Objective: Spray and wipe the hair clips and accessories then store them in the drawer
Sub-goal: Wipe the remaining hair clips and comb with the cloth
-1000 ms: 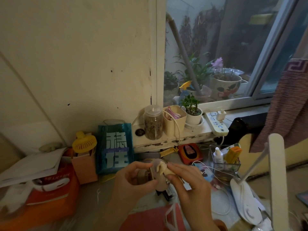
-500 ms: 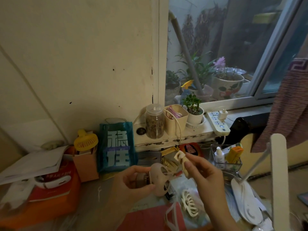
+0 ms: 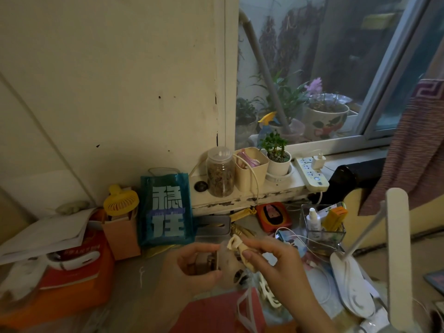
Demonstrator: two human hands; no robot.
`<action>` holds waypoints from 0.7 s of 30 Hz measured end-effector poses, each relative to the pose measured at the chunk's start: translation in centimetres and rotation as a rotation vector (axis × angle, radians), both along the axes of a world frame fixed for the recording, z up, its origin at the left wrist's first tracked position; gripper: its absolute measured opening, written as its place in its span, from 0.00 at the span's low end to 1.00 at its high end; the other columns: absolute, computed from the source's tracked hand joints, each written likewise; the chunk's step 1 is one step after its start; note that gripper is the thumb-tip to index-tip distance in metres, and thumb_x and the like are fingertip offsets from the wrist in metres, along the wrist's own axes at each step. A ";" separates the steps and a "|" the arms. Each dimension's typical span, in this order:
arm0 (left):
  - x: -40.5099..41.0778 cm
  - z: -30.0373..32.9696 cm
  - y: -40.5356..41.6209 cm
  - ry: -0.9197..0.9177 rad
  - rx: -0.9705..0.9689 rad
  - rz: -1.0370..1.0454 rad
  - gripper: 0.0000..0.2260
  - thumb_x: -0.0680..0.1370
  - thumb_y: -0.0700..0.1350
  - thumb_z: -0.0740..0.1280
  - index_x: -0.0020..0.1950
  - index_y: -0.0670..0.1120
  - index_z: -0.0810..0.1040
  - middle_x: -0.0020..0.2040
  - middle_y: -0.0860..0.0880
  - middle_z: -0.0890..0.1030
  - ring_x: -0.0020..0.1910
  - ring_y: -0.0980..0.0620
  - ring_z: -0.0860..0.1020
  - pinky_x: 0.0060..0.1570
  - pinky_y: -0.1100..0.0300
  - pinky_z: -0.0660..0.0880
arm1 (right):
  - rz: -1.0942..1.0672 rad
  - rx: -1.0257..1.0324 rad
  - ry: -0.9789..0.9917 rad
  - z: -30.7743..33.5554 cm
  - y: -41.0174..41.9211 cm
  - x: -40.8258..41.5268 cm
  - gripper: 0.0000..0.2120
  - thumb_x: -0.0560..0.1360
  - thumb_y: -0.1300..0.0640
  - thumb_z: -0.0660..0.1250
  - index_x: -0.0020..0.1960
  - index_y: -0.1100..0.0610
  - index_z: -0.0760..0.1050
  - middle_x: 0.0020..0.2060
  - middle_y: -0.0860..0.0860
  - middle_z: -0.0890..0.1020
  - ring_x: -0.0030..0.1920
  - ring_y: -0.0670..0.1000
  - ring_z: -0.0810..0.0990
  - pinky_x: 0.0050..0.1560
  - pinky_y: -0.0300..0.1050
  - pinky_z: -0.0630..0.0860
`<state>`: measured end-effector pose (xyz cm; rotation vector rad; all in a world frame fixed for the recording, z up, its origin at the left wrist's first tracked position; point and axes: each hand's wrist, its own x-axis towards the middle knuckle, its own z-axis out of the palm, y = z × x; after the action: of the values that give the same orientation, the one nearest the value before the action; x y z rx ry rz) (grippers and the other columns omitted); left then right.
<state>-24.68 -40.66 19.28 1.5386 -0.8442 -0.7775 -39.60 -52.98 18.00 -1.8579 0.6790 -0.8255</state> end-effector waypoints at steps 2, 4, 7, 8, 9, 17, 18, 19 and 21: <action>0.1 0.0 0.1 0.027 -0.009 0.002 0.19 0.53 0.49 0.78 0.44 0.53 0.85 0.38 0.37 0.82 0.36 0.46 0.79 0.35 0.61 0.76 | -0.011 -0.029 0.022 -0.1 -0.1 -0.3 0.11 0.69 0.58 0.74 0.46 0.42 0.82 0.39 0.40 0.83 0.42 0.42 0.79 0.41 0.32 0.73; 0.2 0.1 0.1 0.092 -0.018 0.021 0.20 0.53 0.47 0.79 0.44 0.52 0.85 0.38 0.40 0.83 0.36 0.47 0.81 0.35 0.61 0.77 | -0.020 -0.066 0.073 -0.4 -0.3 -0.7 0.15 0.69 0.59 0.74 0.45 0.39 0.81 0.41 0.38 0.83 0.43 0.42 0.79 0.42 0.33 0.73; 0.3 0.2 0.2 0.116 -0.020 0.051 0.18 0.57 0.40 0.81 0.43 0.52 0.85 0.40 0.41 0.84 0.39 0.44 0.82 0.37 0.57 0.79 | -0.070 -0.066 0.110 -1.0 -0.9 -1.6 0.17 0.68 0.60 0.75 0.42 0.37 0.80 0.40 0.40 0.83 0.41 0.44 0.80 0.41 0.37 0.75; 0.3 0.3 0.2 0.119 -0.021 0.049 0.18 0.57 0.40 0.80 0.44 0.52 0.85 0.41 0.41 0.84 0.41 0.42 0.82 0.39 0.55 0.79 | -0.091 -0.021 0.091 -1.2 -1.2 -1.9 0.16 0.68 0.61 0.75 0.41 0.38 0.82 0.39 0.41 0.83 0.40 0.45 0.80 0.41 0.38 0.76; 0.4 0.3 0.3 0.130 -0.023 0.041 0.19 0.56 0.41 0.80 0.45 0.51 0.85 0.42 0.41 0.84 0.42 0.41 0.82 0.41 0.54 0.80 | -0.110 0.041 0.057 -1.2 -1.3 -2.3 0.15 0.68 0.62 0.74 0.42 0.41 0.83 0.38 0.43 0.84 0.39 0.46 0.80 0.41 0.40 0.77; 0.4 -0.1 0.4 0.187 -0.025 0.039 0.22 0.52 0.49 0.79 0.45 0.52 0.85 0.42 0.43 0.84 0.42 0.45 0.82 0.41 0.55 0.79 | -0.123 0.514 -0.156 -1.0 -2.0 -3.4 0.14 0.70 0.65 0.69 0.53 0.53 0.79 0.38 0.50 0.85 0.41 0.49 0.83 0.40 0.37 0.78; 0.3 -0.2 0.4 0.194 -0.019 0.036 0.21 0.52 0.47 0.80 0.44 0.52 0.85 0.41 0.44 0.84 0.41 0.47 0.82 0.39 0.57 0.78 | -0.064 0.573 -0.141 -1.0 -1.8 -3.2 0.13 0.69 0.64 0.69 0.52 0.53 0.80 0.40 0.52 0.86 0.42 0.49 0.83 0.40 0.37 0.78; 0.2 -0.3 0.4 0.207 -0.011 0.033 0.20 0.54 0.44 0.81 0.44 0.52 0.85 0.41 0.45 0.84 0.40 0.48 0.82 0.38 0.58 0.78 | -0.010 0.628 -0.134 -1.0 -1.5 -3.1 0.13 0.68 0.63 0.69 0.51 0.55 0.80 0.42 0.54 0.86 0.43 0.50 0.83 0.41 0.37 0.78; -0.1 -0.7 0.4 0.235 0.005 0.028 0.18 0.57 0.39 0.80 0.44 0.52 0.85 0.41 0.45 0.84 0.40 0.49 0.82 0.39 0.58 0.78 | 0.059 0.701 -0.131 -1.2 -1.2 -2.7 0.13 0.65 0.62 0.69 0.49 0.59 0.82 0.43 0.59 0.85 0.43 0.54 0.82 0.40 0.39 0.78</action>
<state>-24.74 -40.21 18.62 1.4273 -0.6461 -0.9207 -42.33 -54.16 16.76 -1.1754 0.7114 -0.5625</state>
